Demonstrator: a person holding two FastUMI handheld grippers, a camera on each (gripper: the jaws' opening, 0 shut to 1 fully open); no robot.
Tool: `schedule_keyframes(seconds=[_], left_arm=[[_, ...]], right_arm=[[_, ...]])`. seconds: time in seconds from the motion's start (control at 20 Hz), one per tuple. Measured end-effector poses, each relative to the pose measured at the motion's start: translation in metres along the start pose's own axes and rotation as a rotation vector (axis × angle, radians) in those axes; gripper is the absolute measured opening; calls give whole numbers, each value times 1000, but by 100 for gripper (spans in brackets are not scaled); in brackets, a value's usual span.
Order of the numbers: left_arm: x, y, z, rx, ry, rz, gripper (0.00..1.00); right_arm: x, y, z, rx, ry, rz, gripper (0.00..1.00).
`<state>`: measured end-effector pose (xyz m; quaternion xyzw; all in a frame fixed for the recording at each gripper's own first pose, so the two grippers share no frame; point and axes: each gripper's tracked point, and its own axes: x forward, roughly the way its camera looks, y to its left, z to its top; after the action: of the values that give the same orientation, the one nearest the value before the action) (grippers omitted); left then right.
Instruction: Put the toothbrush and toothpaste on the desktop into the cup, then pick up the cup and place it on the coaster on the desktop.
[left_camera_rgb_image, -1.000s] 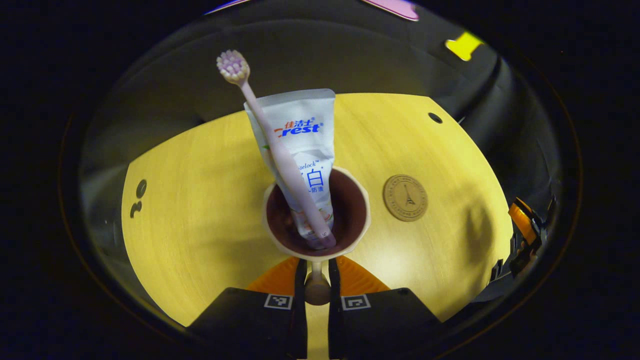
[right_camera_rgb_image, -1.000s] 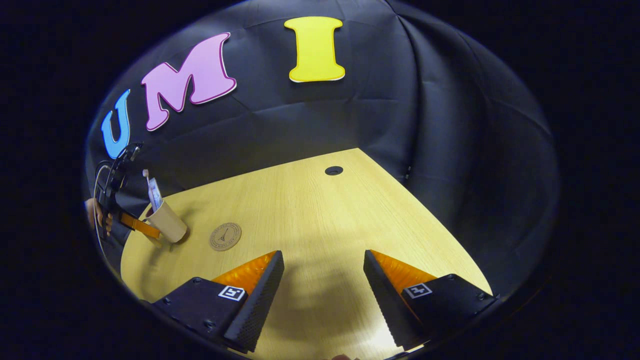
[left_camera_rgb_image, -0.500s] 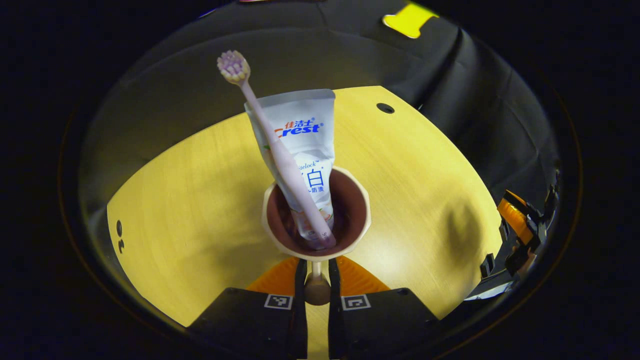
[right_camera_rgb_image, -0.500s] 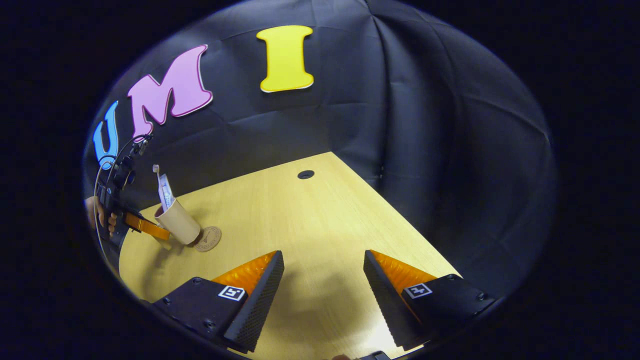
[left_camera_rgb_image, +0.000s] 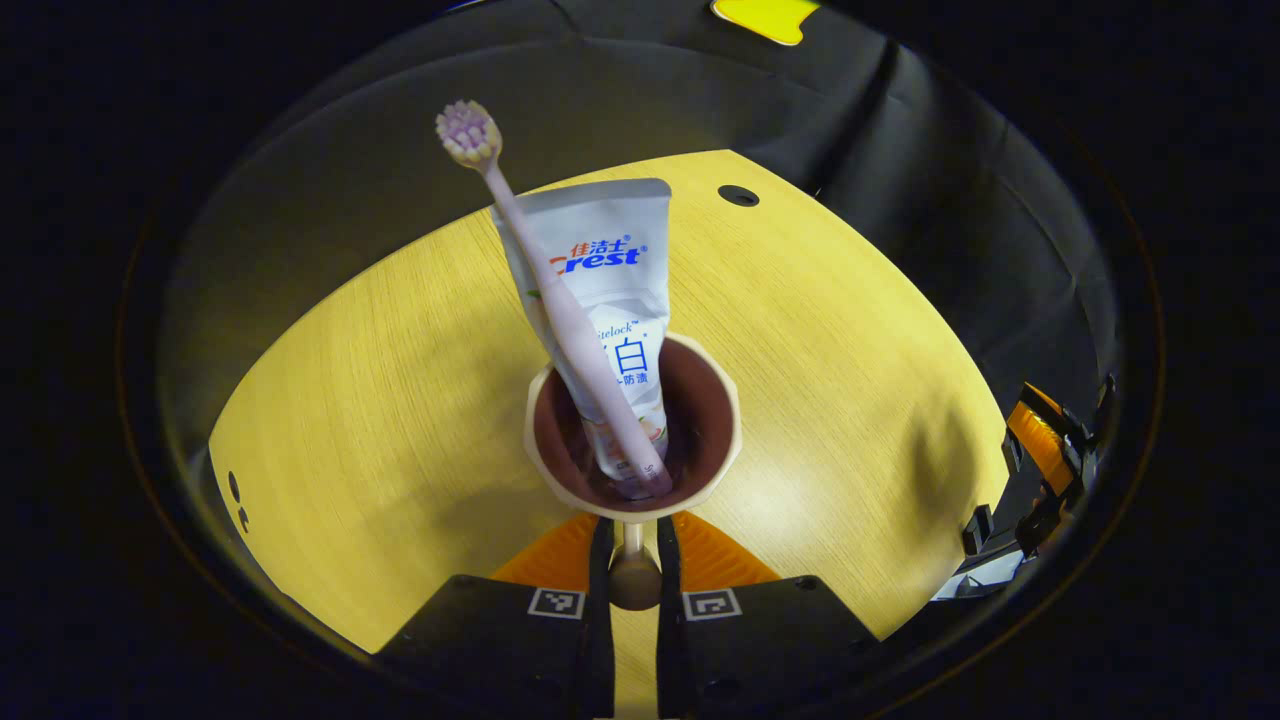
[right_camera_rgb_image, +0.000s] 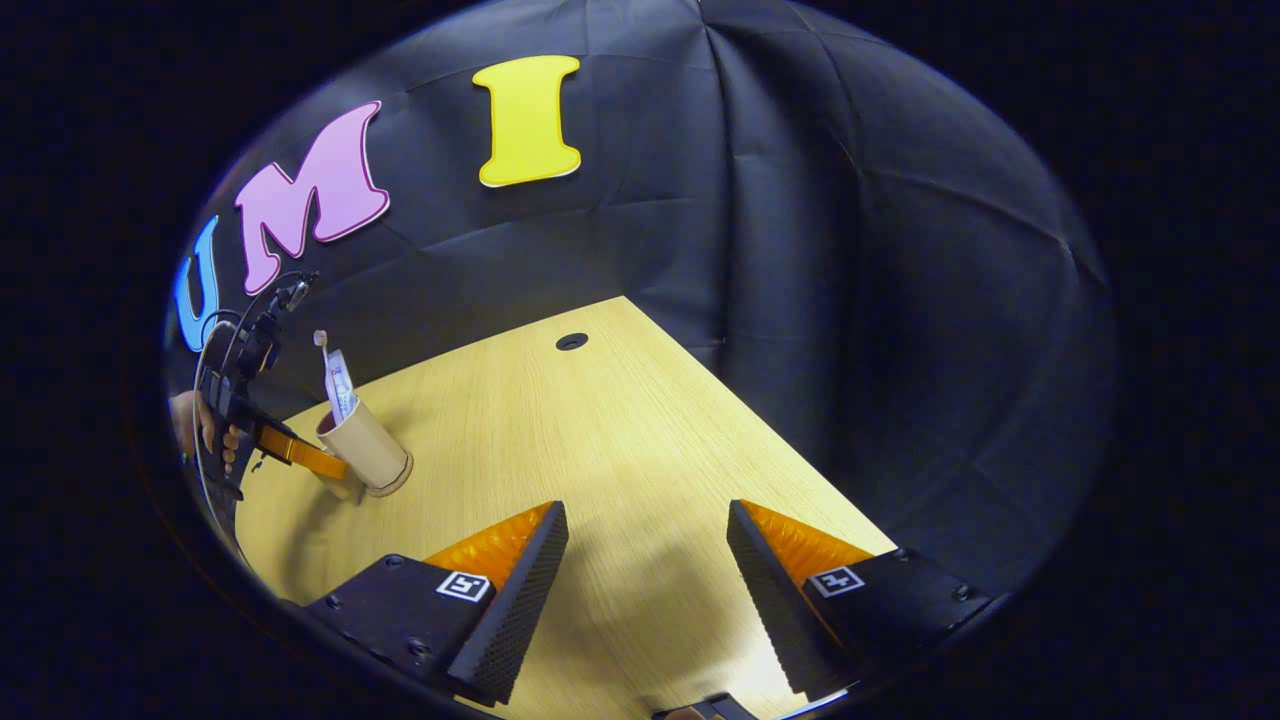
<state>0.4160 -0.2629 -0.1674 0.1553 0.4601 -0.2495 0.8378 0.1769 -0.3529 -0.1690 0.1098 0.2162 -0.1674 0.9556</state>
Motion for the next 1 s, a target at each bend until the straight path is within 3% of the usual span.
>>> schedule_keyframes(seconds=[0.25, 0.35, 0.4, 0.65, 0.85, 1.0], left_arm=[[3, -3, -1, 13, 6, 37, 26], [1, -6, 3, 9, -2, 46, 34], [-3, -3, 4, 6, -10, 54, 29], [-29, 3, 10, -29, -87, 80, 99], [-75, 14, 8, -118, -228, 124, 98], [-125, 29, -4, -198, -398, 199, 97]], right_arm=[[-1, 3, 0, -9, -6, 19, 98], [-3, 5, -1, -17, -5, 24, 98], [-3, 7, -1, -20, -4, 27, 98], [-8, 19, 5, -28, -11, 48, 98], [-17, 38, 18, -51, -35, 84, 98], [-31, 57, 35, -76, -72, 115, 98]])
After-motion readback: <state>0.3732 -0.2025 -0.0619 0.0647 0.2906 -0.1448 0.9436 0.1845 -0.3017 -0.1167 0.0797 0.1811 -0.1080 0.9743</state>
